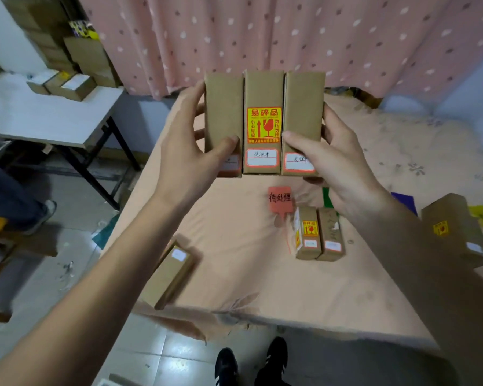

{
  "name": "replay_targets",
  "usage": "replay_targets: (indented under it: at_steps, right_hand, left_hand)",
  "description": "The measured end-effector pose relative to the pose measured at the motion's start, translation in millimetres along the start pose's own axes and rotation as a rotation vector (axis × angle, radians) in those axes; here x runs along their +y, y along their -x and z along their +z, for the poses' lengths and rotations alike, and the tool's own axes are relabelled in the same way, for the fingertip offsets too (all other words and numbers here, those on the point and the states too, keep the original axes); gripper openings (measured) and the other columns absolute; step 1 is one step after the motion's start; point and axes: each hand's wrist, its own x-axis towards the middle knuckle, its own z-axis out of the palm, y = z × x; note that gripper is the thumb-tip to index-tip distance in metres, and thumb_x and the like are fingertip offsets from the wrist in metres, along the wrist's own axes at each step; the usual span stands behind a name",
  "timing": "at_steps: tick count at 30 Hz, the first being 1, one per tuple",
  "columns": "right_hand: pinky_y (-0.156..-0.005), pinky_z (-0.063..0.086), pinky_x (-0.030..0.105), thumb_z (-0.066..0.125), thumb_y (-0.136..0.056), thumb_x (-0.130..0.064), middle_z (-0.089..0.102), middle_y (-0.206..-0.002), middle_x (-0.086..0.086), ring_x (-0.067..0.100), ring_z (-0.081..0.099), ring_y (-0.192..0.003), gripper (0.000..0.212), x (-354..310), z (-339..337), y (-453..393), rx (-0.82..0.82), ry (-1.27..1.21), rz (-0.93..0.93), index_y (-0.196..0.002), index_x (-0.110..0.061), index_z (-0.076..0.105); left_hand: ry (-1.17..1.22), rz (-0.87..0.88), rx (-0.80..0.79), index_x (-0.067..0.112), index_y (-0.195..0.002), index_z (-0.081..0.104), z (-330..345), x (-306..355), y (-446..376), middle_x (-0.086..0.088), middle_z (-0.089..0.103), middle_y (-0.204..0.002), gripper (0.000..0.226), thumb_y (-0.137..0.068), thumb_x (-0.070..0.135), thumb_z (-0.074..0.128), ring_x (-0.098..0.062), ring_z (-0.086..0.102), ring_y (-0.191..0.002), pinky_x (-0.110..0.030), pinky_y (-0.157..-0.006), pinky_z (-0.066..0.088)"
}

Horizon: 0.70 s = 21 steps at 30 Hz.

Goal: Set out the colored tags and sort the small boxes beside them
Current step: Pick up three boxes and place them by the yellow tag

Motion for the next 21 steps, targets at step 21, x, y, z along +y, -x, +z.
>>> replay_targets:
  at_steps: [21]
  right_hand:
    - [-0.077,0.06,0.022,0.081,-0.095,-0.027,0.08,-0.121,-0.019,0.001,0.079,-0.103,0.049,-5.8,-12.6,27.6,0.044,-0.017,-0.021,-0.138,-0.044,0.065]
  left_hand:
    - [-0.014,0.059,-0.039,0.021,-0.156,0.041,2.3,10.6,11.1,0.005,0.058,-0.148,0.091,-0.079,0.026,0.089,0.007,0.053,-0.129,-0.002,-0.087,0.046]
